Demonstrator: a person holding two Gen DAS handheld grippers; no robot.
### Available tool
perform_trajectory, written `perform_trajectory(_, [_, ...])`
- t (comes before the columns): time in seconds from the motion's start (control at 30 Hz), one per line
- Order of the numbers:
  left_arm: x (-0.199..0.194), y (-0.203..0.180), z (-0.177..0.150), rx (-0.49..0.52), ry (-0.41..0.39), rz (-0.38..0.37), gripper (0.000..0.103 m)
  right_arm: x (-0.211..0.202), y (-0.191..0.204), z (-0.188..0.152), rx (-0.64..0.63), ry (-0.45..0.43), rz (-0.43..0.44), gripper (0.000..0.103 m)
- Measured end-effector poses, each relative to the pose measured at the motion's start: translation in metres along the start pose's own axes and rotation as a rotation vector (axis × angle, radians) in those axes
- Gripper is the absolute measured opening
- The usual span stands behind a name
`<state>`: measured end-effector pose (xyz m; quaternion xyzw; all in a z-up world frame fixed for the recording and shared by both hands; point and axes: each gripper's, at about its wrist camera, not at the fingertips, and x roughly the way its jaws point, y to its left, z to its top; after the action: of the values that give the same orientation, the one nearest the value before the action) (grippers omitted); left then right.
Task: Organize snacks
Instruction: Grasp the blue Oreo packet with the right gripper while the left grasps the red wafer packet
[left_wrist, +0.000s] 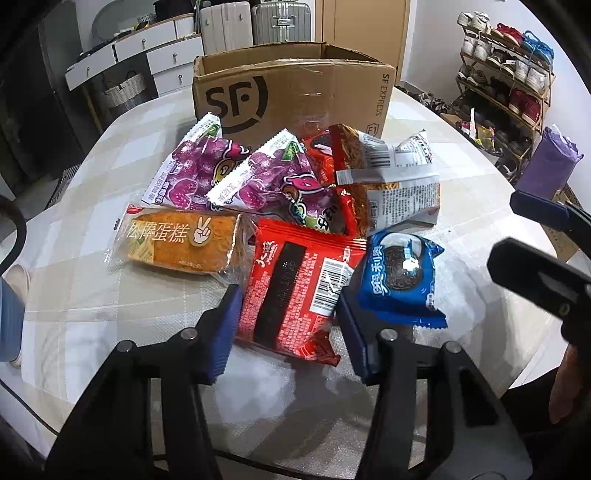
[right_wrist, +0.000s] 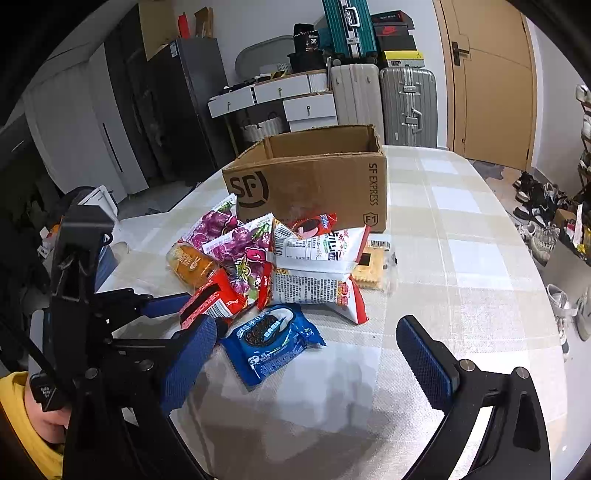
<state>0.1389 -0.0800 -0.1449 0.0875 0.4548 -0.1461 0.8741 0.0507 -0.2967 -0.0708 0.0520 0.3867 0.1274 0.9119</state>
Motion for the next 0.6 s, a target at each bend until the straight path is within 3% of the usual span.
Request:
perform_trajectory(0.13, [0.002,0.002,0.004,-0.008,0.001,-0.017,0.045,0.0,-0.001,0.0,0.009,0.003,0.003,0.1])
perform_trajectory(0.3, [-0.017,0.005,-0.015,-0.029,-0.001,-0.054,0.042,0.004,0.0,-0.002,-0.006,0.017,0.003,0.1])
perform_trajectory(0.6, [-0.046,0.022,-0.034,-0.074,-0.036,-0.108,0.042,0.031,0.004,-0.002,-0.007,0.098,0.005,0.1])
